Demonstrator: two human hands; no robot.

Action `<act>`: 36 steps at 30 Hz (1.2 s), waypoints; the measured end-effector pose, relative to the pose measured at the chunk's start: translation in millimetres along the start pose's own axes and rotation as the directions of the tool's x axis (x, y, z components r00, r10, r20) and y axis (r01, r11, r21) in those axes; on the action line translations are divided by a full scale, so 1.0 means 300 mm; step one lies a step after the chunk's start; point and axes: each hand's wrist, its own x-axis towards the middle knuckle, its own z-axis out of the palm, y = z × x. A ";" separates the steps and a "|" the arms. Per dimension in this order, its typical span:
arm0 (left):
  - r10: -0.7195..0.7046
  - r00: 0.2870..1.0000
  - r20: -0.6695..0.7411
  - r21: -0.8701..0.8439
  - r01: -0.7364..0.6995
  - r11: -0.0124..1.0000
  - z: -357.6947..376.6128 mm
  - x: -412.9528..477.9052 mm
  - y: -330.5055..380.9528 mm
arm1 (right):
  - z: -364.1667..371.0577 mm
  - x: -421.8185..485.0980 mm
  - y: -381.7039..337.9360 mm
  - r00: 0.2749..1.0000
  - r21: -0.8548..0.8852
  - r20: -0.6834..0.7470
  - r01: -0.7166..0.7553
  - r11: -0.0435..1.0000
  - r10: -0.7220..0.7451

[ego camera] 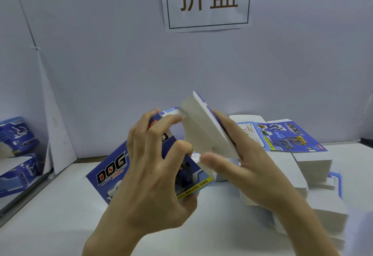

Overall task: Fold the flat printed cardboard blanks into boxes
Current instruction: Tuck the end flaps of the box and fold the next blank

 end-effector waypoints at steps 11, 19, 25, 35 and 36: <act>-0.028 0.998 0.054 -0.022 0.029 0.999 0.025 0.000 0.026 | 0.047 0.017 0.024 0.955 0.180 -0.278 -0.048 0.982 0.098; -0.065 0.998 -0.002 -0.091 0.065 0.994 0.030 -0.006 0.046 | 0.056 0.014 0.013 0.965 0.204 -0.244 -0.049 0.978 0.099; -0.073 0.997 -0.026 -0.085 0.070 0.994 0.023 -0.002 0.054 | 0.059 0.012 -0.005 0.973 0.242 -0.225 -0.003 0.970 0.059; -0.109 0.994 -0.015 -0.122 0.107 0.987 0.029 -0.010 0.063 | 0.029 0.004 0.008 0.980 0.246 -0.148 -0.090 0.965 0.129; -0.115 0.993 -0.016 -0.132 0.112 0.985 0.029 -0.011 0.060 | 0.023 0.003 0.004 0.986 0.206 -0.118 -0.088 0.975 0.114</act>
